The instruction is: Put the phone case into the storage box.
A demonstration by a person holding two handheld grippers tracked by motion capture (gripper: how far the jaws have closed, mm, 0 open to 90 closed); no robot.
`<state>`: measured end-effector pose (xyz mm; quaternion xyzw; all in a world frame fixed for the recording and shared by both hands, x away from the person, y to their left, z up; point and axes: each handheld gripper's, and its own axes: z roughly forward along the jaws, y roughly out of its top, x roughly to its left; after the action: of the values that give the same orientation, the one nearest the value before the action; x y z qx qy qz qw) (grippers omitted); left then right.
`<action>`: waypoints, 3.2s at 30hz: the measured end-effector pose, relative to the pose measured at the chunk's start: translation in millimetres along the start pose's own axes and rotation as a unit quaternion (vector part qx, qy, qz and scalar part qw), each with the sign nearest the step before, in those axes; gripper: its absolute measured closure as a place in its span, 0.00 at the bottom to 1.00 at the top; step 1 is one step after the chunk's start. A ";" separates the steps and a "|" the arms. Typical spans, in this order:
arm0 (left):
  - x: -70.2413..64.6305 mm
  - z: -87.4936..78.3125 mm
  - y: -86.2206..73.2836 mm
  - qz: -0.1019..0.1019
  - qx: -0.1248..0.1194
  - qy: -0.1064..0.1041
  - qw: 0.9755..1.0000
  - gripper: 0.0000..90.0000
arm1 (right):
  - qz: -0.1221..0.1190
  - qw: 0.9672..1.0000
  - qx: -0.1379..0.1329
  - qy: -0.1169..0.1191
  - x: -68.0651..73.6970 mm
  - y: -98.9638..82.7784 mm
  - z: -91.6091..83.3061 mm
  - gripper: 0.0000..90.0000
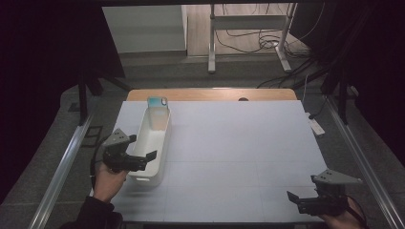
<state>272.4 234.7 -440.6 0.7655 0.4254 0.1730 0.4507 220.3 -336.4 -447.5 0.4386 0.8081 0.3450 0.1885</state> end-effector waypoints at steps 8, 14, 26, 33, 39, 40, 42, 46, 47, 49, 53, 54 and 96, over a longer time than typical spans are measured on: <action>-5.1 -9.2 -7.0 0.001 0.000 0.005 1.000 0.00 | 0.000 1.000 0.000 0.000 0.1 0.0 0.0 0.00; -7.4 -14.1 -10.8 0.002 0.003 0.007 1.000 0.00 | 0.000 1.000 0.000 0.001 0.1 -0.1 -0.1 0.00; -10.7 -30.1 -20.5 -0.004 0.000 0.017 1.000 0.00 | -0.001 1.000 0.000 0.001 0.3 -0.1 -0.2 0.00; -13.1 -38.6 -27.3 -0.009 -0.001 0.024 1.000 0.00 | -0.002 1.000 0.000 0.000 0.5 -0.1 -0.1 0.00; -14.0 -43.9 -32.3 -0.014 0.000 0.027 1.000 0.00 | -0.002 1.000 0.001 0.000 0.5 -0.1 -0.1 0.00; -14.4 -45.2 -33.8 -0.014 0.001 0.028 0.999 0.00 | -0.002 1.000 0.001 0.000 0.5 -0.1 0.0 0.00; -15.2 -46.6 -35.9 -0.015 0.004 0.030 0.999 0.00 | -0.003 1.000 0.001 0.000 0.5 -0.1 0.0 0.00; -17.4 -50.0 -40.5 -0.015 0.008 0.036 0.999 0.00 | -0.003 1.000 0.001 0.001 0.6 -0.1 0.0 0.00; -17.4 -50.0 -40.5 -0.015 0.008 0.036 0.999 0.00 | -0.003 1.000 0.001 0.001 0.6 -0.1 0.0 0.00; -18.6 -52.6 -43.5 -0.017 0.010 0.038 0.999 0.00 | -0.003 1.000 0.001 0.001 0.6 -0.1 0.0 0.00; -19.7 -55.1 -47.0 -0.018 0.011 0.042 0.999 0.00 | -0.003 1.000 0.001 0.001 0.6 -0.1 -0.1 0.00; -20.3 -56.1 -48.5 -0.020 0.012 0.042 0.999 0.00 | -0.004 1.000 0.001 0.001 0.6 -0.1 -0.2 0.00; -36.4 -54.0 -71.9 -0.004 0.087 0.079 0.993 0.00 | -0.005 1.000 0.004 0.001 1.1 0.1 0.5 0.00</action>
<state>180.7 251.3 -467.7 0.7838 0.4763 0.1932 0.3485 220.1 -335.2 -447.8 0.4349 0.8117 0.3414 0.1882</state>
